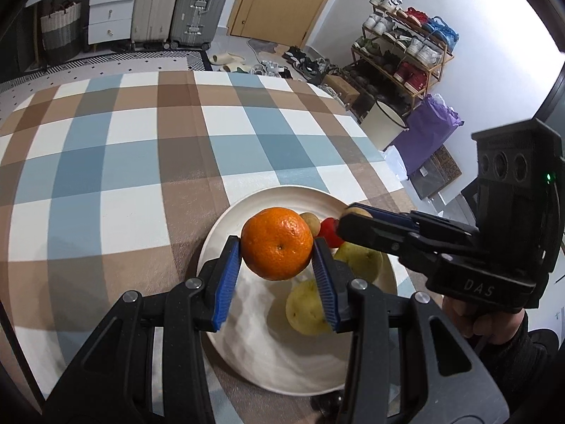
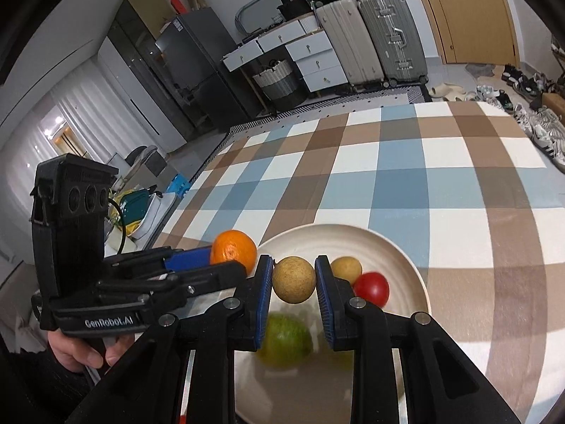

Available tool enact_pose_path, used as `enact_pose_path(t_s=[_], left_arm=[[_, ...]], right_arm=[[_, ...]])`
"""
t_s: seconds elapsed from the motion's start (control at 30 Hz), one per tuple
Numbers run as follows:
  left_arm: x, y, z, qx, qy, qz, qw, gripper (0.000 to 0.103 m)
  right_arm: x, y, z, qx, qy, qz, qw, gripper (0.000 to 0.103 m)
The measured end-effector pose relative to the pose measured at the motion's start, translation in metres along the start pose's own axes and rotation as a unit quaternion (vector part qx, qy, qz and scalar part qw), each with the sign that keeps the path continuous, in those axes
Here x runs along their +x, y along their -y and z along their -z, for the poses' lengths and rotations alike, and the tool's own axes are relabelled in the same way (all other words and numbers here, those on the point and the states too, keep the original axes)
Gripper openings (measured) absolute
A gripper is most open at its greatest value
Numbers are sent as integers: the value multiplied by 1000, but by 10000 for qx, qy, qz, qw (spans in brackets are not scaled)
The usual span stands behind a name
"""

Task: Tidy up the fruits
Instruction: 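Carry the orange and brown fruit over the plate and open both grippers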

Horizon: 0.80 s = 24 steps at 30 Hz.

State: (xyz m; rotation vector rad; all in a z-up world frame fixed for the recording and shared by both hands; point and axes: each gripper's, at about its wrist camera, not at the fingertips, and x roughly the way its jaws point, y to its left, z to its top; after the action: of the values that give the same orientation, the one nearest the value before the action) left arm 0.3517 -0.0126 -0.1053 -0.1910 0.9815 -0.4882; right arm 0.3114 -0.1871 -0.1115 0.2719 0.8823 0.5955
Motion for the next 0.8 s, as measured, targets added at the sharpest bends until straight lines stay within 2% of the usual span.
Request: enact_pose_path(t_s=[0.57, 0.7, 0.8], left_arm=[[40, -5, -14, 19, -183, 6, 9998, 38], [36, 1, -15, 159, -103, -55, 9998, 39], [31, 2, -15, 138, -90, -46, 9999, 39]], right_arm=[[34, 23, -16, 289, -180, 28, 9994, 25], [35, 28, -16, 399, -207, 29, 9990, 38], [29, 30, -16, 428, -112, 43, 9990, 38]])
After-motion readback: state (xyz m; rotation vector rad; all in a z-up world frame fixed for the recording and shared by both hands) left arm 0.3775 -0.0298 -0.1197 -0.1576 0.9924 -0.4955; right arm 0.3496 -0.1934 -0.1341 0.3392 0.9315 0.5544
